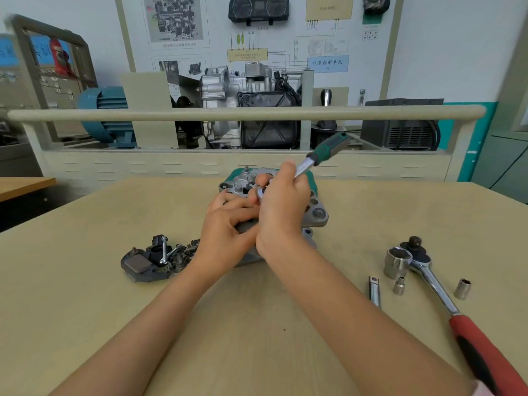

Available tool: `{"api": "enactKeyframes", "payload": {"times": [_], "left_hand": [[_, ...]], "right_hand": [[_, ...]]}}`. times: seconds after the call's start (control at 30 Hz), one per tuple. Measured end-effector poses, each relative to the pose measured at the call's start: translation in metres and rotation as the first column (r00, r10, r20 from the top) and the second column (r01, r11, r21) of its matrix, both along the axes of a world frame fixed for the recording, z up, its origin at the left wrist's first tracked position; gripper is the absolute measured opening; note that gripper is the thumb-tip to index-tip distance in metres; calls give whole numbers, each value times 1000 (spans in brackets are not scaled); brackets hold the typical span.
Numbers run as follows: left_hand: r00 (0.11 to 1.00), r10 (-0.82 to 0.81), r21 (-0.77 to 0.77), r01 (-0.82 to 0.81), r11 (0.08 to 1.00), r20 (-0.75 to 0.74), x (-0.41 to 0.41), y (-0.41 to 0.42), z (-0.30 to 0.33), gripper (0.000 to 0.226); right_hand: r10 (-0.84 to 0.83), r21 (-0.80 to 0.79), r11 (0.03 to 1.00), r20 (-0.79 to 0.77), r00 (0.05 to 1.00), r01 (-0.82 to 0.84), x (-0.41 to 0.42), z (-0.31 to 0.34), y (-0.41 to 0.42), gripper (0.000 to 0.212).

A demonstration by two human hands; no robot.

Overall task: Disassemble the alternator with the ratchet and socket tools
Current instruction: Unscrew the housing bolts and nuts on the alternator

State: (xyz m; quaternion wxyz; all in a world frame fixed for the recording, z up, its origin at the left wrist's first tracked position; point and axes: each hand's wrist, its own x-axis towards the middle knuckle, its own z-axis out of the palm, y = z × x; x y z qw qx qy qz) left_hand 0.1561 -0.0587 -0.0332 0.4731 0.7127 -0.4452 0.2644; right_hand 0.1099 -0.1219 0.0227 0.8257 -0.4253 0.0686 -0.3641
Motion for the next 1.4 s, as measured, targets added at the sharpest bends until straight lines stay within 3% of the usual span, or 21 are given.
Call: {"api": "enactKeyframes", "payload": {"times": [0.07, 0.17, 0.27, 0.33, 0.37, 0.53, 0.67, 0.77, 0.9, 1.03, 1.13, 1.2, 1.3, 1.4], "left_hand": [[1000, 30, -22, -30, 999, -5, 1, -1, 0, 30], [1000, 16, -12, -16, 1000, -24, 1, -1, -1, 8], [999, 14, -14, -15, 1000, -35, -2, -1, 0, 23], [999, 19, -7, -20, 1000, -41, -2, 0, 2, 10], [999, 20, -1, -21, 1000, -31, -2, 0, 1, 3], [999, 37, 7, -37, 999, -9, 0, 1, 1, 15], [999, 30, -13, -30, 999, -35, -1, 0, 0, 20], [999, 15, -16, -15, 1000, -42, 0, 0, 0, 16], [1000, 1, -20, -2, 1000, -28, 2, 1, -1, 17], [1000, 12, -7, -12, 1000, 3, 2, 2, -1, 15], [999, 32, -15, -32, 999, 18, 1, 1, -2, 17], [999, 41, -24, -41, 999, 10, 2, 1, -3, 18], [998, 57, -21, -57, 998, 4, 3, 0, -4, 13], [998, 64, -24, -65, 998, -2, 6, 0, -6, 12]], "right_hand": [[12, -77, 997, -58, 998, -16, 2, 1, -5, 25], [40, -210, 976, -122, 992, -65, 3, 2, -10, 25], [120, -331, 925, -210, 970, -186, 3, 7, -13, 26], [194, -380, 872, -309, 931, -308, 3, 13, -20, 27], [248, -386, 838, -361, 899, -387, 3, 17, -25, 26], [542, -320, 571, -544, 640, -756, 10, 33, -49, 32], [579, -319, 379, -651, 491, -869, 18, 37, -51, 47], [608, -288, 336, -661, 441, -896, 19, 38, -51, 49], [611, -286, 411, -618, 494, -866, 15, 36, -49, 42], [591, -266, 622, -458, 664, -737, 6, 26, -44, 37], [471, -132, 845, -272, 839, -518, 0, 18, -36, 35], [251, -4, 967, -177, 952, -255, -3, 11, -23, 32], [-46, 71, 996, -214, 976, 63, -9, 3, -4, 30], [-74, 224, 967, -200, 977, 119, -17, 6, -2, 27]]}}
